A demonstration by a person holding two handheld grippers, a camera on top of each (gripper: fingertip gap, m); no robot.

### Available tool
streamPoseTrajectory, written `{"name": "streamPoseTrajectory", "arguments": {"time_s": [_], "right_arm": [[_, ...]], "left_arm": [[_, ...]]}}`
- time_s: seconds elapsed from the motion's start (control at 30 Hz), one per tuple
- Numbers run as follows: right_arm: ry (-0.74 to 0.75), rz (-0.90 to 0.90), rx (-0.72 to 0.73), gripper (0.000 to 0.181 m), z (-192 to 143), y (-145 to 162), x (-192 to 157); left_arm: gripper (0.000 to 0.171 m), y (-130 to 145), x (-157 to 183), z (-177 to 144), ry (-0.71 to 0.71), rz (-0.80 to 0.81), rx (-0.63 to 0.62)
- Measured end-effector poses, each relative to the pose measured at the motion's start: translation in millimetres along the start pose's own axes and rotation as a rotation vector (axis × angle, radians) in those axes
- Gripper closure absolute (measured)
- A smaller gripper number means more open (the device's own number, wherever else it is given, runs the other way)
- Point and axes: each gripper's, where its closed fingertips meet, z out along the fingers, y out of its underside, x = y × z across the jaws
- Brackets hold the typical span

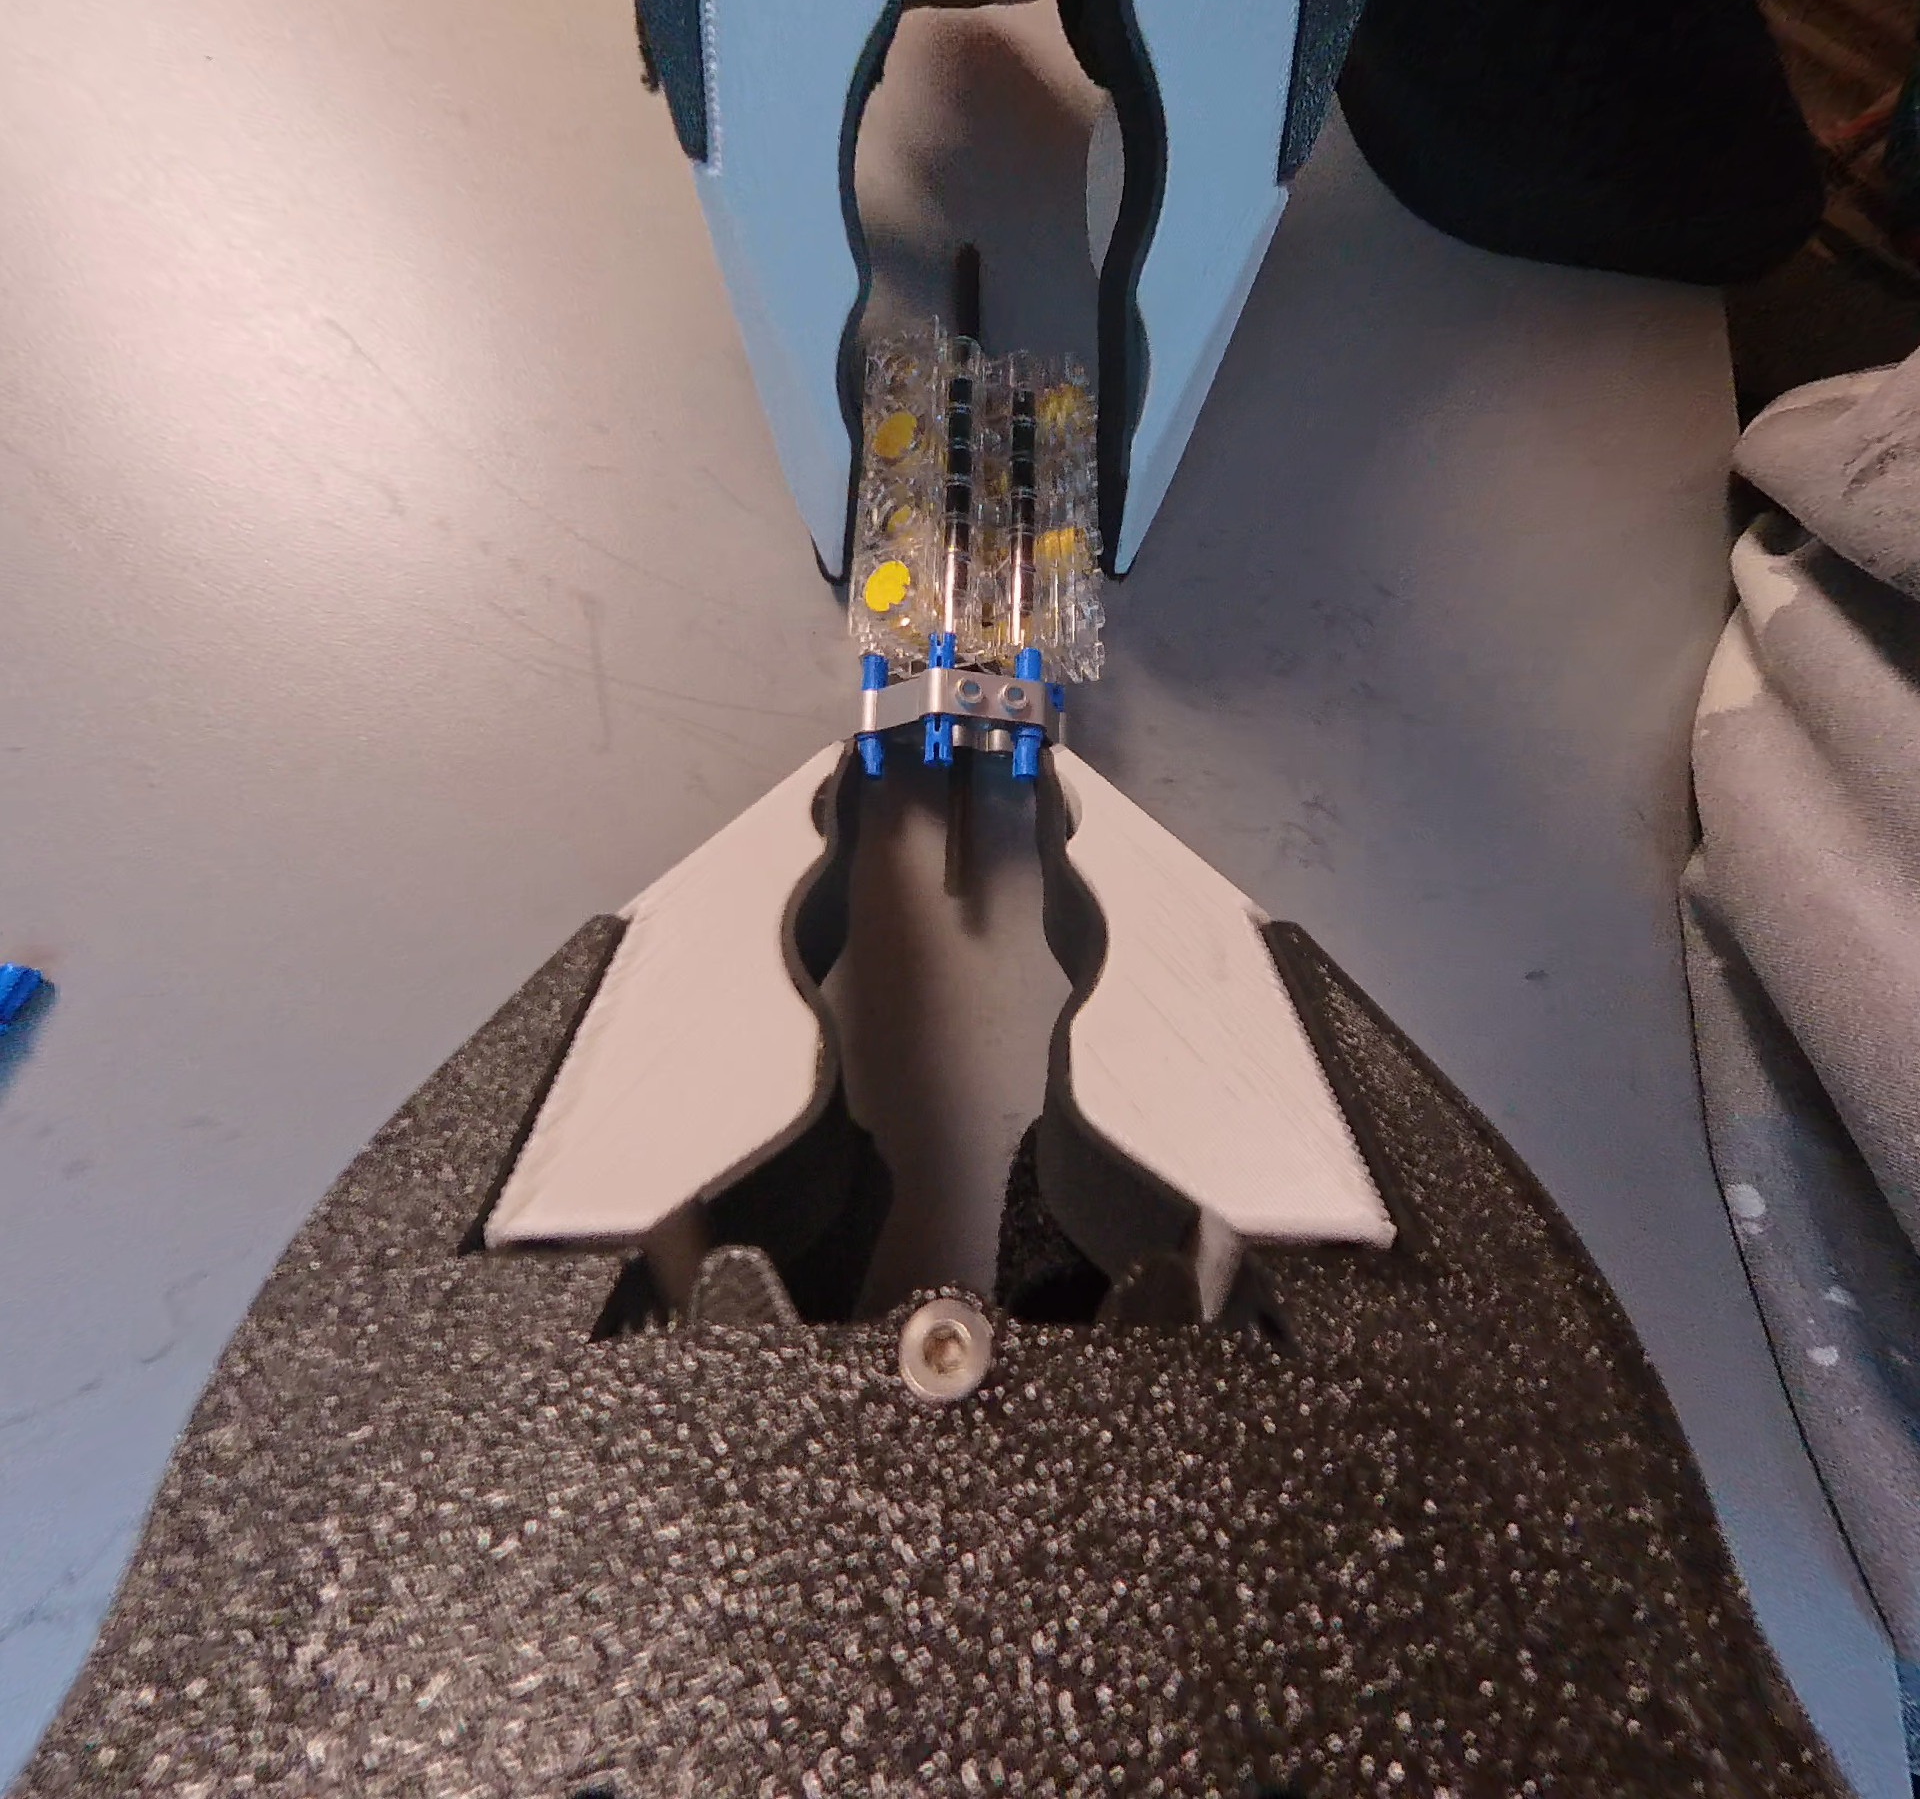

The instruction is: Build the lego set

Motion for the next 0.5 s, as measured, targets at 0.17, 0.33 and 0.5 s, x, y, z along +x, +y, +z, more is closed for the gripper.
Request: {"name": "streamPoseTrajectory", "arguments": {"time_s": [0.17,0.33,0.5], "right_arm": [[-0.013,0.002,0.006,0.133,0.8,-0.2,-0.4],[-0.004,0.001,0.005,0.131,0.6,-0.1,-0.1],[0.047,-0.017,0.008,0.122,-5.5,-4.0,0.7]], "left_arm": [[0.139,0.2,0.1,-0.1,-0.002,0.002,0.009],[0.139,0.0,-0.5,-0.5,-0.007,0.012,0.015],[0.137,0.9,-1.6,-1.7,-0.017,0.01,0.019]]}}
